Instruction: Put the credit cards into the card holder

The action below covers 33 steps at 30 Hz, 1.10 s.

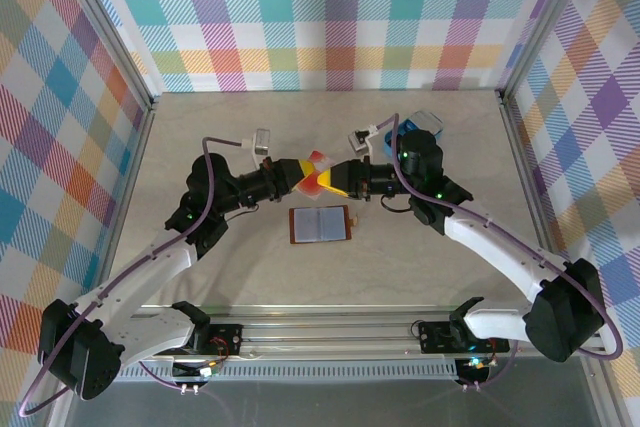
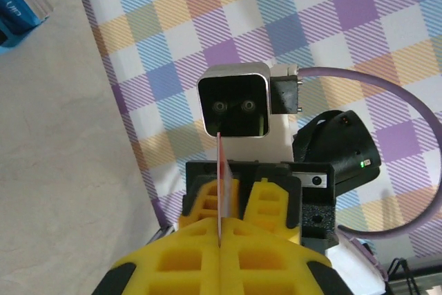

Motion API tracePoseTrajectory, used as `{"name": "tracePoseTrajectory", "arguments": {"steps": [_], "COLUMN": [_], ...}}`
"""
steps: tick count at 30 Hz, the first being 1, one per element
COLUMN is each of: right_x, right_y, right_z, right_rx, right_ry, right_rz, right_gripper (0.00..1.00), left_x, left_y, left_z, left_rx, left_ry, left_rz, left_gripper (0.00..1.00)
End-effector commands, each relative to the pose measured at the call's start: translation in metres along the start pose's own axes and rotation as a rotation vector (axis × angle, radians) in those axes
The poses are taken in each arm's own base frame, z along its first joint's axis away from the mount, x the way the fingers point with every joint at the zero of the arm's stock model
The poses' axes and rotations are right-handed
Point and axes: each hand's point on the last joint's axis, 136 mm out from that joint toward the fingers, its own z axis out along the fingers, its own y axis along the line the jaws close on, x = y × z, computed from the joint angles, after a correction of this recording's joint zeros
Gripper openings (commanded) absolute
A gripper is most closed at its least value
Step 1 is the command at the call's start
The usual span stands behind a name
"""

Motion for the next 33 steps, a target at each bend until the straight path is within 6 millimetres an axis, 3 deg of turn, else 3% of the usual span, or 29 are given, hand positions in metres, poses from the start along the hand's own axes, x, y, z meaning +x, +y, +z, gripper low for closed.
{"name": "tracePoseTrajectory", "arguments": {"steps": [1, 6, 16, 24, 25, 27, 28, 33], "right_x": [-0.013, -0.021, -0.013, -0.012, -0.012, -0.012, -0.012, -0.012], "right_y": [0.019, 0.014, 0.021, 0.017, 0.015, 0.004, -0.004, -0.079], "right_z": [-0.008, -0.010, 0.004, 0.007, 0.006, 0.002, -0.003, -0.034], "right_rx": [-0.057, -0.091, -0.153, -0.143, -0.129, -0.068, -0.023, 0.268], "right_ry": [-0.107, -0.203, -0.184, -0.187, -0.189, -0.192, -0.195, -0.160], "right_rz": [-0.046, 0.004, -0.005, -0.014, -0.026, -0.036, -0.041, 0.004], "right_gripper": [0.27, 0.32, 0.31, 0.03, 0.00, 0.00, 0.00, 0.00], "left_x": [-0.008, -0.015, -0.020, -0.020, -0.018, -0.013, -0.011, 0.006], "left_y": [-0.011, -0.020, -0.021, -0.012, -0.008, 0.004, 0.012, 0.077], "left_z": [-0.010, -0.019, -0.019, -0.014, -0.014, -0.015, -0.017, -0.035], "left_rx": [0.041, 0.065, 0.104, 0.089, 0.082, 0.055, 0.026, -0.224], "left_ry": [-0.087, -0.202, -0.294, -0.296, -0.292, -0.281, -0.271, -0.152], "left_rz": [0.019, 0.043, 0.040, 0.015, 0.005, -0.013, -0.018, -0.044], "left_gripper": [0.00, 0.00, 0.00, 0.00, 0.12, 0.52, 0.61, 0.74]}}
